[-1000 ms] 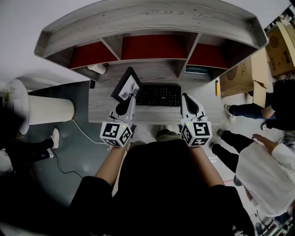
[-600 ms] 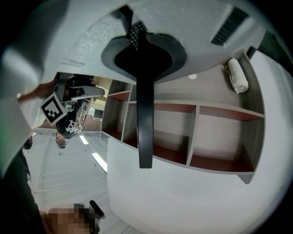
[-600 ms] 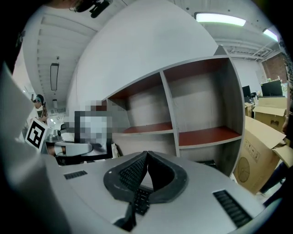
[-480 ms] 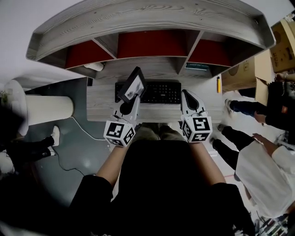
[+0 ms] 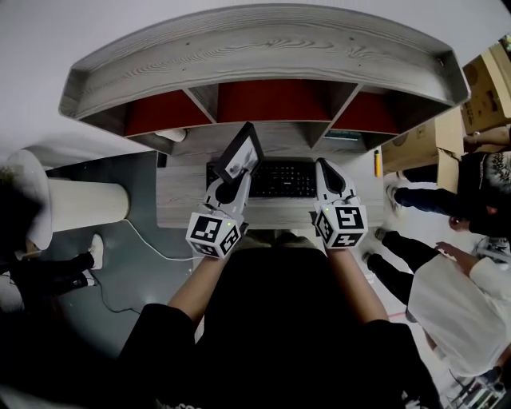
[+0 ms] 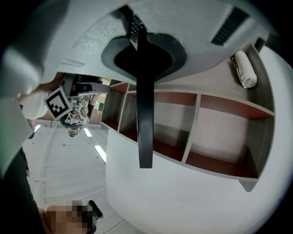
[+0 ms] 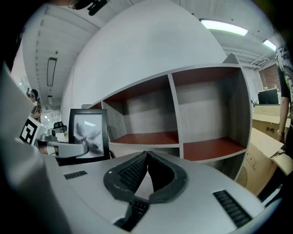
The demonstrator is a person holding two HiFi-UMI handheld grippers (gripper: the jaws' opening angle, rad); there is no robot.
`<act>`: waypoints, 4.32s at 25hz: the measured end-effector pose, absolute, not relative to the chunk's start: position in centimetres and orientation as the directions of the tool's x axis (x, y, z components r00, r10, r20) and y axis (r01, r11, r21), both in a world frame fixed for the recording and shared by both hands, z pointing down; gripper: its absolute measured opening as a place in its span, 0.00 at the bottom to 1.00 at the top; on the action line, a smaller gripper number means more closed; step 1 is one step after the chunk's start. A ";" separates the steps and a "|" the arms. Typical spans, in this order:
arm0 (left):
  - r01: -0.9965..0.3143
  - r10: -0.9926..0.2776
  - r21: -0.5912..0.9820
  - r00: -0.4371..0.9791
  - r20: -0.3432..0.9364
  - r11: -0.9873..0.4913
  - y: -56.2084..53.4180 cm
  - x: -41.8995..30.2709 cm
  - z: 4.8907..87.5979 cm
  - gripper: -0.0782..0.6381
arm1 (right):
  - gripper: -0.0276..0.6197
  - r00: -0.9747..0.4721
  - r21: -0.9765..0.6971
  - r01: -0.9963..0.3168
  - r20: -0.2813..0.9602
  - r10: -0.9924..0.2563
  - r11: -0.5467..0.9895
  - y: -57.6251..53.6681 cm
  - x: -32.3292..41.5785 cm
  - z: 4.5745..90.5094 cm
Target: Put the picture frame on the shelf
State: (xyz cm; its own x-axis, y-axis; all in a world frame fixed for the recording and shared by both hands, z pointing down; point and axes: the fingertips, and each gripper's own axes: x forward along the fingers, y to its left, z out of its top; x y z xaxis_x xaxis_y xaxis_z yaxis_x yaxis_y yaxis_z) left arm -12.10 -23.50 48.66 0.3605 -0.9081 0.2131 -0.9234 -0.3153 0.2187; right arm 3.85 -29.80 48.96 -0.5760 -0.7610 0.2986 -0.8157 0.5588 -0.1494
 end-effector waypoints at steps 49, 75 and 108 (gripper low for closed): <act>-0.632 -0.527 0.280 0.765 0.370 -0.722 -45.2 -2.4 47.0 0.15 | 0.06 -0.432 -0.111 -0.902 0.187 -0.882 0.418 -34.8 4.8 43.5; -0.749 -0.620 0.249 0.653 0.436 -0.614 -49.6 -3.5 48.1 0.50 | 0.06 -0.431 -0.157 -0.901 0.216 -0.876 0.405 -35.1 6.2 44.9; -0.828 -0.813 0.308 0.541 0.216 -0.469 -34.4 -13.6 44.7 0.53 | 0.06 -0.492 -0.132 -0.871 0.218 -0.843 0.474 -33.8 2.7 45.0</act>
